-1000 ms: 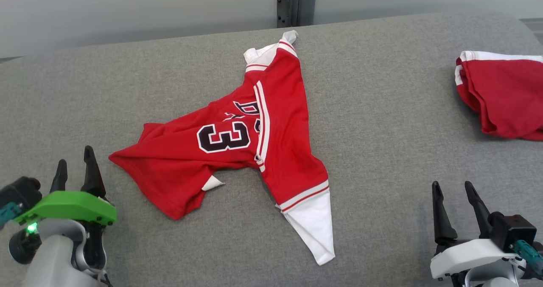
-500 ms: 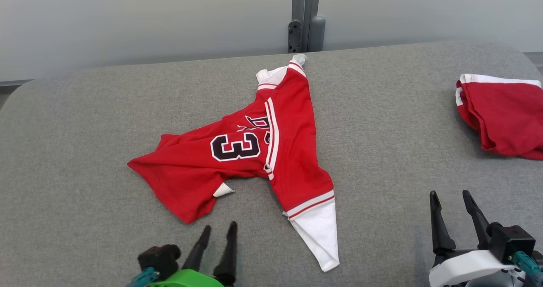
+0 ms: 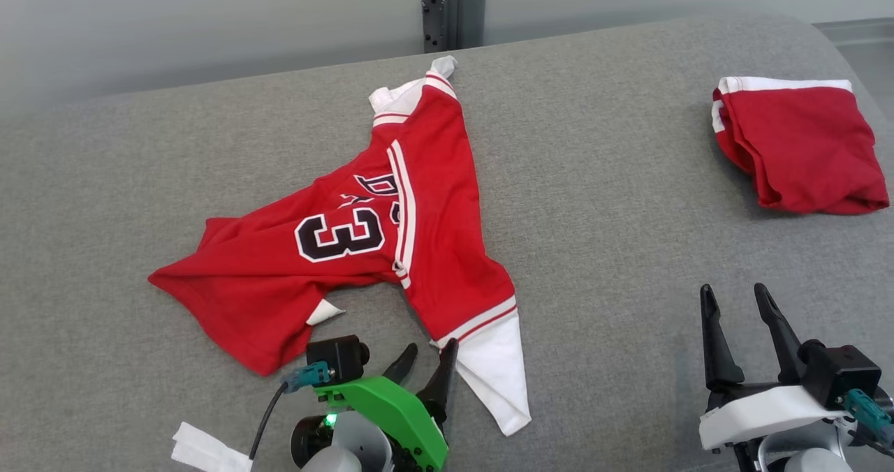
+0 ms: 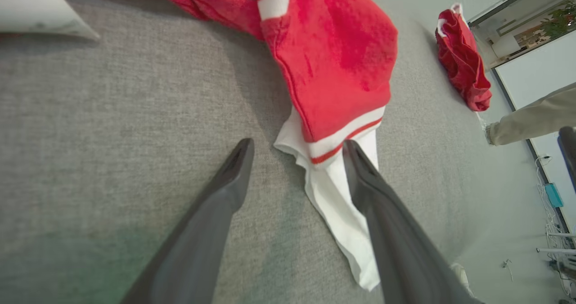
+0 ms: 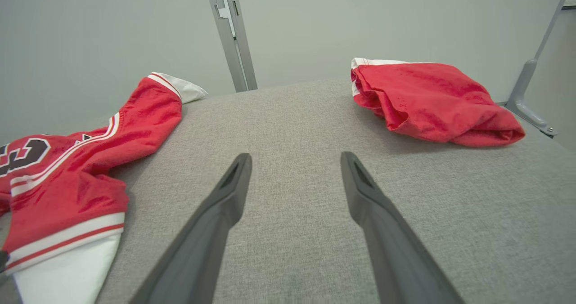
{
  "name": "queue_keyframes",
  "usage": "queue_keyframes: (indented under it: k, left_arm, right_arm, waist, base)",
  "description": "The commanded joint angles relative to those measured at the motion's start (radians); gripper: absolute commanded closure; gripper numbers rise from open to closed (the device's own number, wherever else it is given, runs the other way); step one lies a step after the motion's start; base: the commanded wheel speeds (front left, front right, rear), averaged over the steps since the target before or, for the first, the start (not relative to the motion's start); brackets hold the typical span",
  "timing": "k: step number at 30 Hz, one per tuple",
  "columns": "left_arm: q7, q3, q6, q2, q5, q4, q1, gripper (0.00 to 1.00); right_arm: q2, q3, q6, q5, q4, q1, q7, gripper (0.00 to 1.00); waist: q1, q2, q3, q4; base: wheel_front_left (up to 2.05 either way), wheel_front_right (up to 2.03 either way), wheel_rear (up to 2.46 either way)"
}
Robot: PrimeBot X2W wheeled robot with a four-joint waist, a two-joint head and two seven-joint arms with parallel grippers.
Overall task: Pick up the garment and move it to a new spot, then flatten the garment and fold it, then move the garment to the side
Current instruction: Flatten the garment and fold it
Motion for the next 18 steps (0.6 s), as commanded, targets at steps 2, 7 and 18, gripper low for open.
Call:
queue_keyframes:
  k: [2,7,18]
  left_arm:
    - [-0.011,-0.018,0.005,0.005,-0.022,0.031,-0.035,0.00]
    - [-0.038,-0.051,-0.009,0.004,-0.009,0.070,-0.078,1.00]
    - [0.060,-0.126,0.053,0.100,0.113,-0.158,-0.169,1.00]
  right_arm:
    - [-0.002,-0.011,-0.001,0.009,0.002,-0.009,-0.002,0.00]
    - [-0.002,-0.011,-0.001,0.022,0.009,-0.009,-0.002,0.00]
    - [-0.002,-0.010,-0.001,0.041,0.017,-0.007,-0.003,0.00]
  waist:
    - [0.0000,0.0000,0.038,-0.054]
    - [0.0000,0.0000,0.036,-0.077]
    - [0.0000,0.0000,0.022,-0.110]
  base:
    - [0.00,0.00,0.00]
    - [0.00,0.00,0.00]
    - [0.00,0.00,0.00]
